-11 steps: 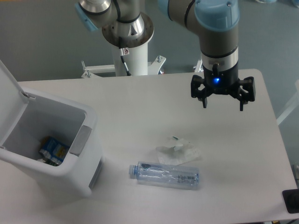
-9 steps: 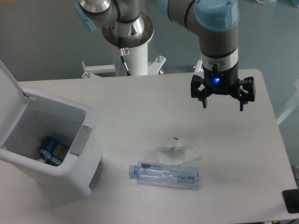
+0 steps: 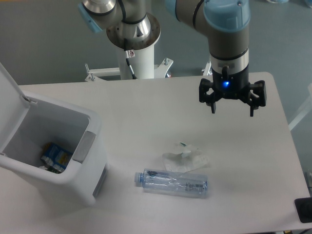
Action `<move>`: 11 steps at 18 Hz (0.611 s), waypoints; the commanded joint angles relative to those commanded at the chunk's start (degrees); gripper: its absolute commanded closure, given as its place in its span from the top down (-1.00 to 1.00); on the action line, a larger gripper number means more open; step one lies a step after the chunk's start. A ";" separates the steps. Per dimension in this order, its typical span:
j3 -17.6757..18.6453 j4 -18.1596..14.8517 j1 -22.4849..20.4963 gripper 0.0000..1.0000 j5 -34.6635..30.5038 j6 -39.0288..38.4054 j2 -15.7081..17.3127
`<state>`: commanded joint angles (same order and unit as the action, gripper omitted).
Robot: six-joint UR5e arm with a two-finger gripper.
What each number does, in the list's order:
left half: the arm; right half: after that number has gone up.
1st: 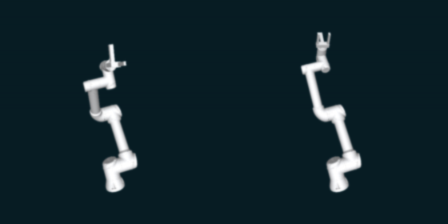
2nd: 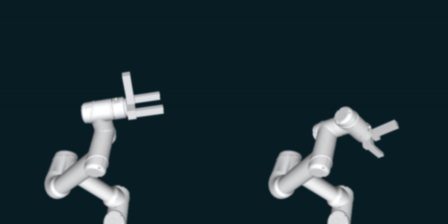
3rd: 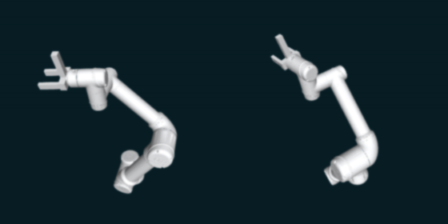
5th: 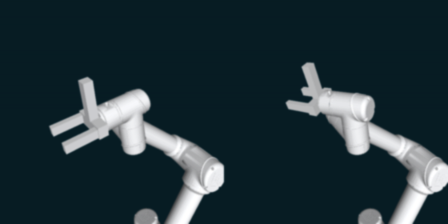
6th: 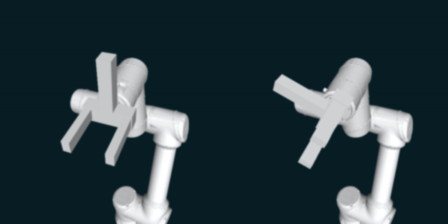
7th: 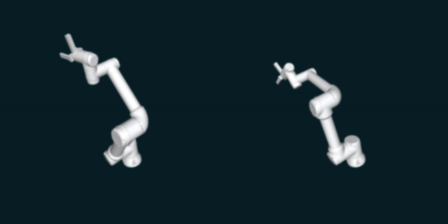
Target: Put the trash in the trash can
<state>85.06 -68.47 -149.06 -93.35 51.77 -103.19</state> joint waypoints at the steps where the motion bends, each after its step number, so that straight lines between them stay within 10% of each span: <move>1: 1.93 1.31 0.09 1.00 0.18 0.00 0.09; 5: 8.89 7.64 0.96 1.00 0.09 -0.52 0.62; 11: 11.97 8.35 3.94 1.00 -0.34 5.77 -1.84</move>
<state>97.03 -60.12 -145.12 -93.69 57.54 -105.02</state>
